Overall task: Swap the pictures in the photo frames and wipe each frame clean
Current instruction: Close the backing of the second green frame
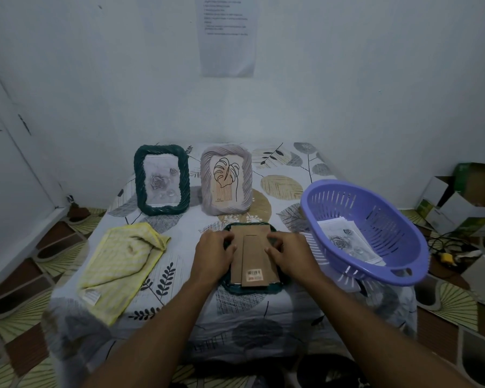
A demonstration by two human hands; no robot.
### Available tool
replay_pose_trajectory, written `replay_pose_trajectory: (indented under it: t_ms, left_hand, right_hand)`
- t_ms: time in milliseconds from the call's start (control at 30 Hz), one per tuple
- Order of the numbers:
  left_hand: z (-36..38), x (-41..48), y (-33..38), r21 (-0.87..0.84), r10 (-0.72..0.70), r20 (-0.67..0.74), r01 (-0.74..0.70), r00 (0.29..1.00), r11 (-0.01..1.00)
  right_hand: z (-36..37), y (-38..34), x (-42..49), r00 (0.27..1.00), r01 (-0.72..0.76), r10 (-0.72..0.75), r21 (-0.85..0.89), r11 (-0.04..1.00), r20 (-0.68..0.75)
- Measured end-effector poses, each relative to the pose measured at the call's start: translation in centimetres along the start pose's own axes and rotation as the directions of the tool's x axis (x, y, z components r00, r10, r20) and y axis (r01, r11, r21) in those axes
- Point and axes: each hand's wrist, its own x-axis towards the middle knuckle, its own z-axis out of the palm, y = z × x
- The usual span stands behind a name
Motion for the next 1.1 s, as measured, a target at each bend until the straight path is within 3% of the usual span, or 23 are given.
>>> replay_pose_trajectory:
  t_ms: [200, 333, 467, 733, 1100]
  left_hand:
    - [0.4, -0.3, -0.6, 0.153, 0.105, 0.024, -0.108, 0.994, 0.982]
    - [0.5, -0.1, -1.1, 0.163, 0.130, 0.043, -0.136, 0.991, 0.977]
    - [0.5, 0.1, -1.3, 0.222, 0.149, 0.031, -0.152, 0.988, 0.963]
    - [1.2, 2.7, -1.7, 0.100, 0.034, 0.026, -0.036, 0.999, 0.994]
    - [2.0, 3.5, -3.0, 0.102, 0.021, 0.079, -0.029, 0.997, 0.994]
  right_hand:
    - [0.5, 0.5, -0.1, 0.994, 0.114, -0.112, -0.118, 0.987, 0.016]
    - [0.9, 0.8, -0.2, 0.991, 0.129, -0.123, -0.189, 0.974, 0.043]
    - [0.9, 1.0, -0.2, 0.993, 0.117, -0.117, -0.145, 0.982, 0.010]
    - [0.8, 1.8, 2.3, 0.998, -0.006, 0.009, 0.051, 0.999, -0.060]
    - [2.4, 2.8, 3.8, 0.996, 0.036, -0.036, -0.004, 0.999, -0.086]
